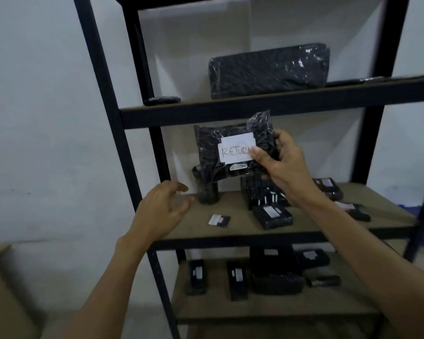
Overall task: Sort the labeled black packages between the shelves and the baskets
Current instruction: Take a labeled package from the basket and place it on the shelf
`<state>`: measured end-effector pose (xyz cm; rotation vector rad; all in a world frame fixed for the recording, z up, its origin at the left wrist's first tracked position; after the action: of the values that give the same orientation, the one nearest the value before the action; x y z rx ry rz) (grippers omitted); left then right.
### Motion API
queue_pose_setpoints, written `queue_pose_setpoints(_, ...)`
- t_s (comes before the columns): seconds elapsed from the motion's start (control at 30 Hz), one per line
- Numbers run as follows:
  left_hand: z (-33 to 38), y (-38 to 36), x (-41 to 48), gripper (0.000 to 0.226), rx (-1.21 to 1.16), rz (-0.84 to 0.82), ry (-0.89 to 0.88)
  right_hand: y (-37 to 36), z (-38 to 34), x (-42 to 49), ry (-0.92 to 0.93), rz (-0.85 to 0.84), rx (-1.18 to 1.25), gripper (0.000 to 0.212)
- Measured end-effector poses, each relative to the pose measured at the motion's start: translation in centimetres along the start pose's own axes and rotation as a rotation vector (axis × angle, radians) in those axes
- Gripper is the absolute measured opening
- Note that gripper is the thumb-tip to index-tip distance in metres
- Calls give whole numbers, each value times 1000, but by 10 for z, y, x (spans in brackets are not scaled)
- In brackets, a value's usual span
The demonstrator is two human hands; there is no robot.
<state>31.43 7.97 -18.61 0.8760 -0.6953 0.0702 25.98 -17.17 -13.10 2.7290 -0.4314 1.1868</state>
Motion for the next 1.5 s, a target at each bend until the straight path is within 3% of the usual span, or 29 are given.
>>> queue_pose_setpoints(0.17,30,-13,-75,24,-67,-52,-13,34,-17,-89,-174,25,30,26)
queue_pose_setpoints(0.43,80,-26,-199,20,-279,-156,28,81,-73,-231,-320,192,94,34)
queue_pose_setpoints(0.67,140,-36,-275,11,-385,-248,6,133,-123,-324,-397,274,93,28)
queue_pose_setpoints(0.8,184,-58,-302,24,-444,-279,-11,186,-142,-367,-437,348,48,35)
queue_pose_setpoints(0.93,234,-98,-326,21,-512,-353,18,251,-149,-404,-499,405,25,46)
queue_pose_setpoints(1.17,342,-196,-355,12,-588,-422,130,386,-142,-444,-566,423,-48,38)
queue_pose_setpoints(1.33,411,-254,-353,14,-600,-522,153,476,-129,-441,-611,487,-44,29)
queue_pose_setpoints(1.5,459,-325,-325,14,-571,-586,148,547,-89,-425,-638,526,-79,36)
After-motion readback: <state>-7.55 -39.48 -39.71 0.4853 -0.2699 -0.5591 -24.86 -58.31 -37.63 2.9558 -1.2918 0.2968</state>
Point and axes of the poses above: each hand's wrist, its own x-axis towards the middle knuckle, its own y-axis out of the back of the hand, z = x × y, the point moved 3 cm from there along x, towards the middle knuckle, and after that the axes turned 8 degrees about y, right-handed, at the moved point
